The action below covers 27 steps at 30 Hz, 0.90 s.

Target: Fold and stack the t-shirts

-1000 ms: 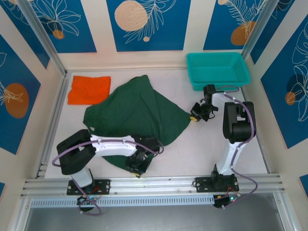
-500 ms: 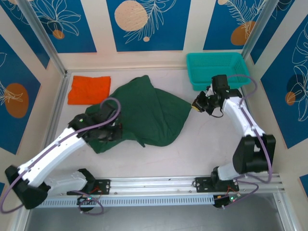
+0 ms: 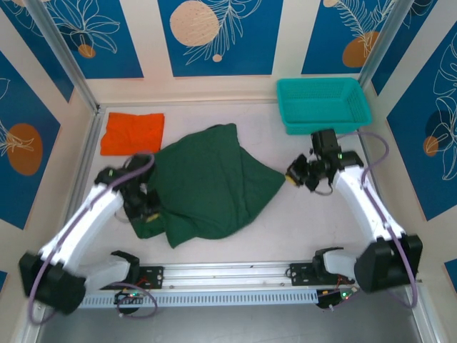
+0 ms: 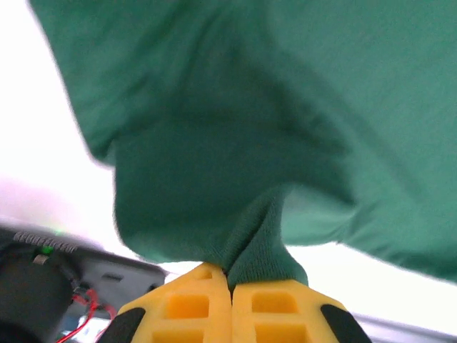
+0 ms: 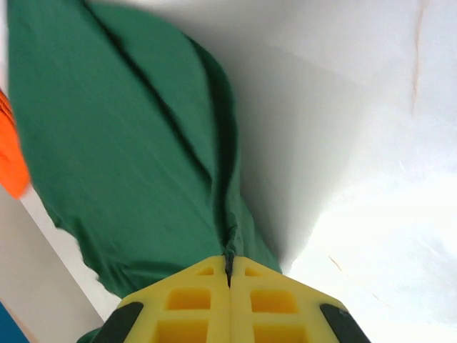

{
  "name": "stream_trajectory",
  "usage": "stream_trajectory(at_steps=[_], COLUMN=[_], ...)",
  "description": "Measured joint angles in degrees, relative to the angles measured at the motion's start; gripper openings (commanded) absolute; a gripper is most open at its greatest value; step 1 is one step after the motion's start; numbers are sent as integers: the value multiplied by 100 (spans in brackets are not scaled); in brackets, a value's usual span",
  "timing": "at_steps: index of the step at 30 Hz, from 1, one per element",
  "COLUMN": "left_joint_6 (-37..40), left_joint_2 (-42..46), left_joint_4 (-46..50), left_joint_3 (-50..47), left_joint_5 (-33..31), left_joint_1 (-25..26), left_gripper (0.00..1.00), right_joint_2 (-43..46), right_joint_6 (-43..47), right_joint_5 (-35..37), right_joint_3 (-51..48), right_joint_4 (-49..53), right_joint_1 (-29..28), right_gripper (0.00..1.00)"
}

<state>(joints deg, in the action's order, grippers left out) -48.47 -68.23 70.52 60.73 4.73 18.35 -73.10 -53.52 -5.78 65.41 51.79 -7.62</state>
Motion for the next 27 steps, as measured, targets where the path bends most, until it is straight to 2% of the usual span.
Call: stream_trajectory(at_steps=[3,8,9,10,12,13,15,18,20,22,24,27], left_joint_6=[452,1099,1088,1064,1049,1086,1209,1661,1923,2103,2175,2157], left_joint_2=[-1967,-4981,-5294,-5235,-4380,-3786,-2900,-1464,-232,728,1366,1493], left_joint_4=[-13,262,109,-442,-1279,-1473,-1637,-2050,-2323,-2382,-2310,-2140], left_joint_3=[2444,8039,8769,8878,8026,7604,7361,6870,5646,4483,3397,2081], left_joint_5=[210,518,660,800,909,975,1064,1333,1388,1362,1185,824], left_joint_1=[-509,-761,-802,-879,-1021,-1071,-1143,-1086,-1027,-1019,-1019,-1019], left_gripper=[0,0,0,0,0,0,0,0,2,0,0,0], right_joint_2=[-1438,-3676,-3915,-4100,-3980,-3689,-2688,-627,719,1591,2074,2190], right_joint_6=[-7,-35,-20,37,155,245,446,778,931,1078,1169,1163], right_joint_5=[-22,-199,-197,-192,-175,-181,-208,-173,-7,149,214,236], right_joint_3=[2090,6708,7466,8268,9023,9025,8155,5672,3947,2780,1840,778], right_joint_4=[181,540,581,579,553,481,188,-531,-772,-748,-739,-605], right_joint_1=[249,605,638,667,691,695,693,702,745,763,756,728], right_gripper=[0,0,0,0,0,0,0,0,0,0,0,0])
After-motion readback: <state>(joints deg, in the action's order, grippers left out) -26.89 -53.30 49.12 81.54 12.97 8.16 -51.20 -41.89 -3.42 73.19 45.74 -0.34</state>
